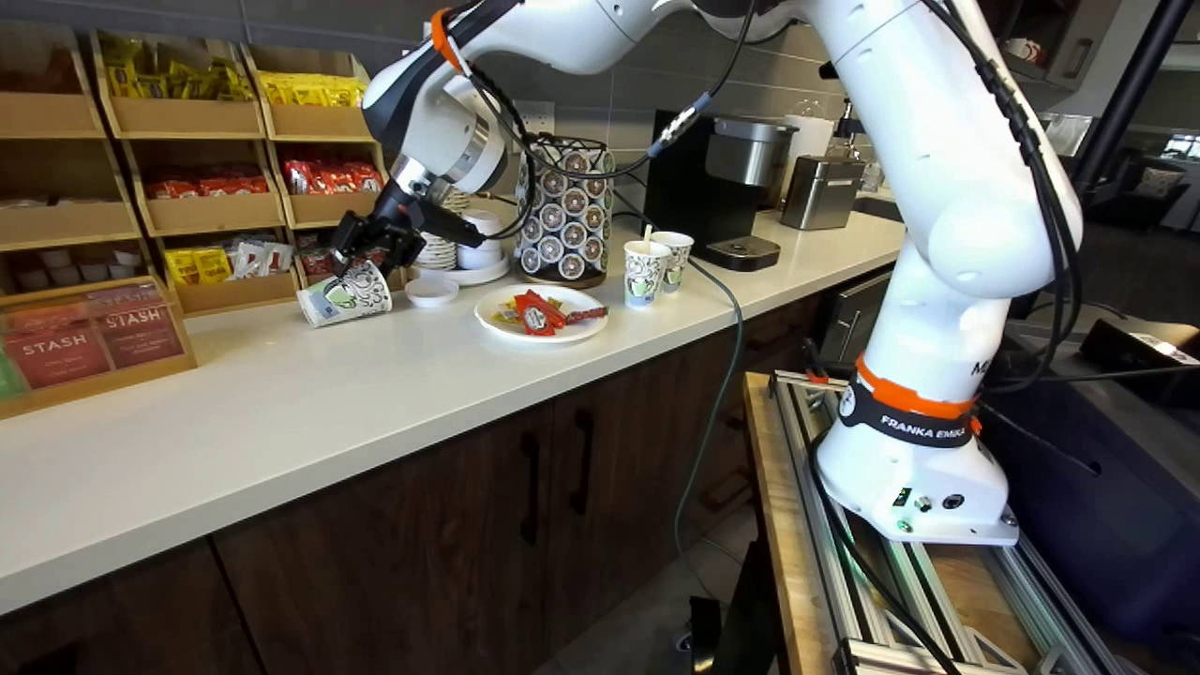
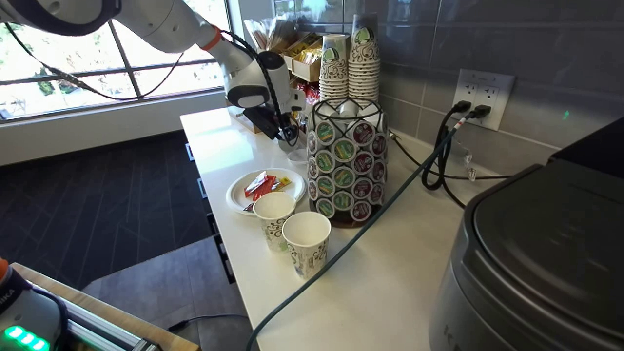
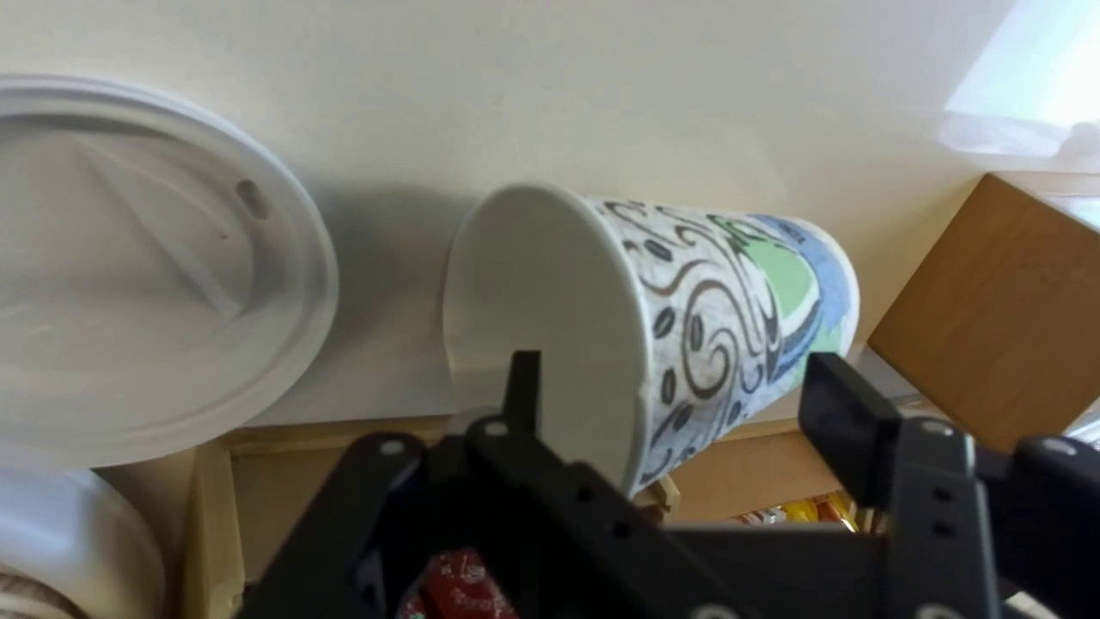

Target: Turn the single paper cup in an upright position and move it closer to the edge

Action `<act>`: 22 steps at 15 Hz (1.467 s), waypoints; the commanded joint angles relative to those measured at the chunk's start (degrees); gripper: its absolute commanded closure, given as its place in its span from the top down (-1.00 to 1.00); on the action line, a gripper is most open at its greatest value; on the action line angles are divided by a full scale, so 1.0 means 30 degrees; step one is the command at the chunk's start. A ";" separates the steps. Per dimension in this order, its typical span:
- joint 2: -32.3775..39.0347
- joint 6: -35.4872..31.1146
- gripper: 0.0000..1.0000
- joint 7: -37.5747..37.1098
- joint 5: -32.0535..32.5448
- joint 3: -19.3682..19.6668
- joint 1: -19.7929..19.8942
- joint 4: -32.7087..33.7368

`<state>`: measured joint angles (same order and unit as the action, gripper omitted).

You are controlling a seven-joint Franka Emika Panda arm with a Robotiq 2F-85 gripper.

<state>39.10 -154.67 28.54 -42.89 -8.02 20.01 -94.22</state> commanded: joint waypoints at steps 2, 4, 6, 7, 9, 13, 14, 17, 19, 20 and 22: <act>0.0890 0.0714 -0.20 0.0410 -0.0806 -0.1290 0.1211 0.1170; 0.0876 0.0922 -0.52 0.0521 -0.1298 -0.1713 0.1589 0.1252; 0.0658 0.1417 -0.81 0.0699 -0.1910 -0.1922 0.1839 0.1212; 0.0516 0.1696 -0.88 0.0756 -0.2225 -0.1938 0.1897 0.1145; 0.0008 0.2324 -0.97 0.1114 -0.2993 -0.1925 0.2025 0.0768; -0.1945 0.2937 -0.97 0.2227 -0.3222 -0.1140 0.1422 -0.1136; -0.2799 0.2738 -0.97 0.2267 -0.2527 -0.0617 0.0899 -0.2084; -0.5455 0.1571 -0.97 0.0982 -0.0205 0.1008 -0.1080 -0.5023; -0.7099 0.0901 -0.97 -0.0194 0.1959 0.1751 -0.2381 -0.6854; -0.8048 0.0675 -0.97 -0.1105 0.3403 0.2060 -0.3055 -0.7842; -0.9487 0.0121 -0.97 -0.3303 0.6619 0.2595 -0.4640 -0.9500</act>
<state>19.00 -151.20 26.76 -33.95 -3.42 12.62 -112.44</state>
